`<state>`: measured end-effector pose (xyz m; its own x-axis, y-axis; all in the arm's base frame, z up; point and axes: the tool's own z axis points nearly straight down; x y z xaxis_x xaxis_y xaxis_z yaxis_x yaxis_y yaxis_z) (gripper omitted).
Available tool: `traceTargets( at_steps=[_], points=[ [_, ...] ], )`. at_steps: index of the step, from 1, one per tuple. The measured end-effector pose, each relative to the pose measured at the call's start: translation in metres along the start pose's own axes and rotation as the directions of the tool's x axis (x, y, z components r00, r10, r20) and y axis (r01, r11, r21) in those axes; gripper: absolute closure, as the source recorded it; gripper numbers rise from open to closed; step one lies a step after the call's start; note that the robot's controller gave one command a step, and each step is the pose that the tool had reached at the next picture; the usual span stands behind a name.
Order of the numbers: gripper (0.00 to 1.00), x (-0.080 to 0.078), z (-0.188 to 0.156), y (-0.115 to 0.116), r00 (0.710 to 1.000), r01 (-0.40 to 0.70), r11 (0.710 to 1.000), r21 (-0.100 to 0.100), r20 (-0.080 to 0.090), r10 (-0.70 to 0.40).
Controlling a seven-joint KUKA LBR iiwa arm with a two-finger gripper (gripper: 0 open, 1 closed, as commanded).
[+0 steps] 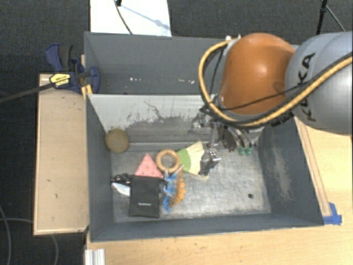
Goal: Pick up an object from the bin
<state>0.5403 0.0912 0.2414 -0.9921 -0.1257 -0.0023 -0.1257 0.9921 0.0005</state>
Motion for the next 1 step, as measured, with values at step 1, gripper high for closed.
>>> traceTargets(
  at_steps=[1],
  points=[
    [0.0,-0.003,0.0168,0.0006,0.992,0.126,0.992,0.001,0.008,-0.126]
  ],
)
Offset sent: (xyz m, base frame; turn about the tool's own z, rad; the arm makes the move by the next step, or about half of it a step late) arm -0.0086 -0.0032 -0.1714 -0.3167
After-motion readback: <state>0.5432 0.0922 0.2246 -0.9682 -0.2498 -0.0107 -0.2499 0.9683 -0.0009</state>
